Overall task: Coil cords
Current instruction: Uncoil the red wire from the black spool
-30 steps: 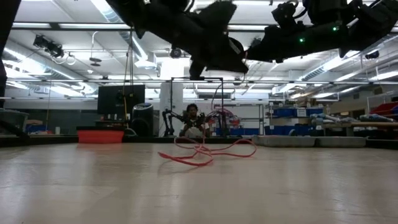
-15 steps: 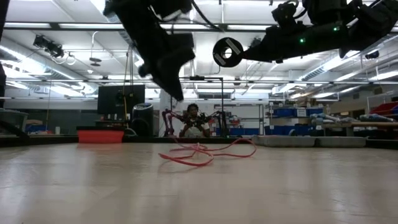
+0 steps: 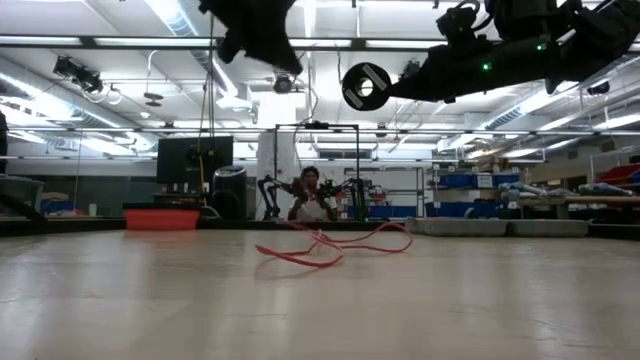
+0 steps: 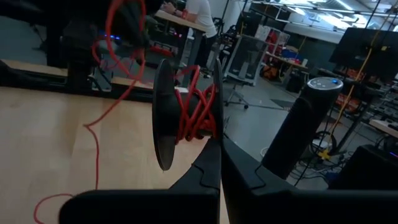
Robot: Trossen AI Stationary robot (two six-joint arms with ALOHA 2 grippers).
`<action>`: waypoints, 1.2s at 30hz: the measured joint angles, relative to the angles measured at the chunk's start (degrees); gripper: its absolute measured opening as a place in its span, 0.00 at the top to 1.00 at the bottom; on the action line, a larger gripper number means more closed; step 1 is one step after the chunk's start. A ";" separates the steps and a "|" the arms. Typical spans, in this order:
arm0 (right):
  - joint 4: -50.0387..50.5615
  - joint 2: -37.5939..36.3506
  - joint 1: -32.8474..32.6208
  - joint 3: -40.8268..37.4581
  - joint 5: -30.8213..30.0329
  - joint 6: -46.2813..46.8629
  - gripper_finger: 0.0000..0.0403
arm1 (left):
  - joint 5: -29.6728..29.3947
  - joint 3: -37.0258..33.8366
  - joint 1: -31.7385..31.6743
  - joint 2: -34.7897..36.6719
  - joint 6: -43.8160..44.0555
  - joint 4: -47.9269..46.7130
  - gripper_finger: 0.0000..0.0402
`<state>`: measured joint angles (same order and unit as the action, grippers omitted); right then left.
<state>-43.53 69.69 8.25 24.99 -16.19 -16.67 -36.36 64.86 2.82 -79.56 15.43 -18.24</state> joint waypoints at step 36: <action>1.09 0.00 0.36 -0.02 -0.66 -0.13 1.00 | 13.98 -0.04 5.09 -5.24 -13.30 25.56 1.00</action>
<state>-42.44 69.69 8.62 24.97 -16.84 -16.80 -22.39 64.82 7.91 -84.79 2.13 7.32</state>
